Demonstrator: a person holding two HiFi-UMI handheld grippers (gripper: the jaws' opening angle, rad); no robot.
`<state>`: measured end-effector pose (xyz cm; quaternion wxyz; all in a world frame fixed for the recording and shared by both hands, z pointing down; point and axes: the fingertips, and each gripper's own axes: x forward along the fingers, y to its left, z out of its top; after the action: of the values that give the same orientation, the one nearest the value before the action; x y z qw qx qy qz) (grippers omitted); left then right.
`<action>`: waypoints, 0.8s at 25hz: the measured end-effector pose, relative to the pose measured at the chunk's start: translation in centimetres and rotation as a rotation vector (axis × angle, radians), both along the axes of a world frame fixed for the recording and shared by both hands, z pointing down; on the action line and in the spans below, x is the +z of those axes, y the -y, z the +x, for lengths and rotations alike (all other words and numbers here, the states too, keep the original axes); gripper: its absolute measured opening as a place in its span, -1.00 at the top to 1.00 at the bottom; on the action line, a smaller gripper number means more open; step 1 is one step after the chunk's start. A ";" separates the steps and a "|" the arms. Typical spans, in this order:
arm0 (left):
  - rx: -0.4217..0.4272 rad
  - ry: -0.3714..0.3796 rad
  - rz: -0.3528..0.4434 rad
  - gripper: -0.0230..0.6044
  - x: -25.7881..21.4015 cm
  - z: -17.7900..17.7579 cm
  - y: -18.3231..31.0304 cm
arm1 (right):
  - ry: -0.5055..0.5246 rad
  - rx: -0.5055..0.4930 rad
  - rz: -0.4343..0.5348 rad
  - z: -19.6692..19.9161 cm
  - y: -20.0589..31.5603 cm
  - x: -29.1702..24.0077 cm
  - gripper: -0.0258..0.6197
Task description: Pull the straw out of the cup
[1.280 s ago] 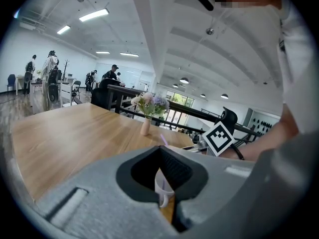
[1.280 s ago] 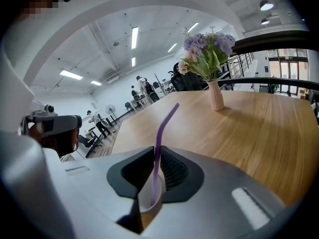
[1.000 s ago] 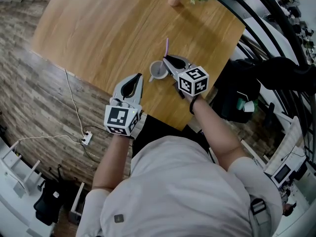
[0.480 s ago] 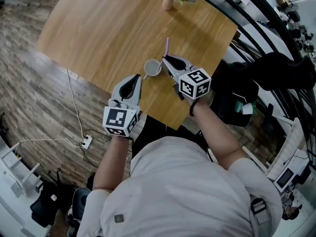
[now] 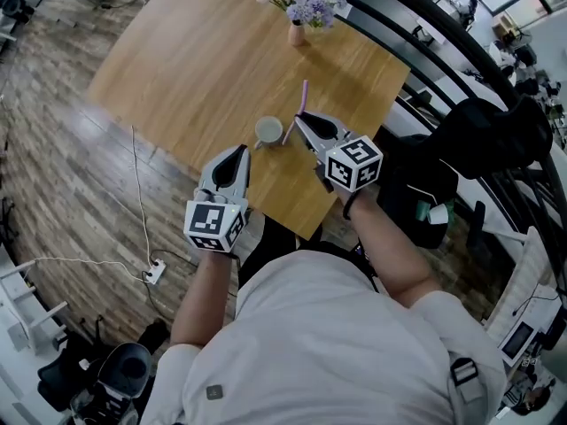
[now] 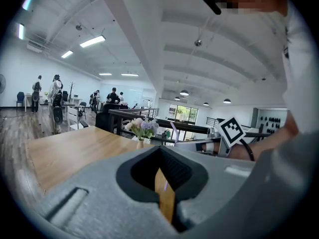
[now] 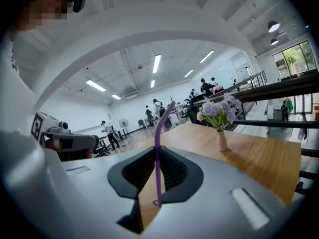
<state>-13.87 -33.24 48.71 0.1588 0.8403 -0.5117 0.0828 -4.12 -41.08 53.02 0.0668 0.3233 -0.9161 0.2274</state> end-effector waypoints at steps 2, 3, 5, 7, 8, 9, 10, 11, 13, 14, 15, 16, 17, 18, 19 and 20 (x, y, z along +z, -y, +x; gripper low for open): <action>-0.006 0.001 0.022 0.91 -1.3 0.5 -1.0 | 0.003 -0.005 0.023 0.7 -1.1 -1.6 0.79; -0.009 0.001 0.031 0.91 -1.9 0.7 -1.5 | 0.004 -0.008 0.033 1.1 -1.6 -2.3 0.79; -0.016 0.001 0.053 0.91 -2.9 1.2 -2.3 | 0.007 -0.015 0.057 1.7 -2.5 -3.7 0.79; -0.024 0.002 0.083 0.91 -4.0 1.7 -2.9 | 0.011 -0.025 0.086 2.4 -3.1 -5.1 0.79; -0.027 0.002 0.095 0.91 -4.5 2.0 -3.4 | 0.013 -0.031 0.097 2.7 -3.6 -5.8 0.79; -0.030 0.003 0.103 0.91 -5.0 2.4 -3.9 | 0.015 -0.037 0.106 3.1 -4.2 -6.5 0.79; -0.032 0.004 0.110 0.91 -5.4 2.8 -4.3 | 0.018 -0.043 0.115 3.5 -4.8 -7.1 0.79; -0.035 0.006 0.118 0.91 -5.8 3.1 -4.7 | 0.020 -0.050 0.125 3.8 -5.3 -7.7 0.79; -0.042 0.007 0.133 0.91 -6.6 3.7 -5.6 | 0.021 -0.064 0.140 4.2 -6.4 -8.6 0.79; -0.045 0.006 0.139 0.91 -6.9 4.0 -6.1 | 0.019 -0.071 0.145 4.4 -7.0 -8.8 0.79; -0.048 0.006 0.145 0.91 -7.2 4.3 -6.7 | 0.016 -0.078 0.148 4.7 -7.7 -9.1 0.79; -0.053 0.007 0.151 0.91 -7.5 4.6 -7.2 | 0.015 -0.086 0.154 4.9 -8.4 -9.4 0.79; -0.059 0.008 0.158 0.91 -7.8 4.9 -7.7 | 0.015 -0.096 0.163 5.1 -9.1 -9.7 0.79; -0.067 0.008 0.164 0.91 -8.1 5.2 -8.2 | 0.016 -0.107 0.173 5.3 -9.8 -10.1 0.79; -0.076 0.008 0.170 0.91 -8.3 5.4 -8.7 | 0.017 -0.119 0.182 5.5 -10.4 -10.4 0.79; -0.086 0.007 0.176 0.91 -8.5 5.7 -9.2 | 0.018 -0.131 0.187 5.7 -11.1 -10.6 0.79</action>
<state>-8.21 -24.05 40.25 0.0860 0.8280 -0.5531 0.0335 1.60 -30.03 42.38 0.0430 0.2655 -0.9531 0.1388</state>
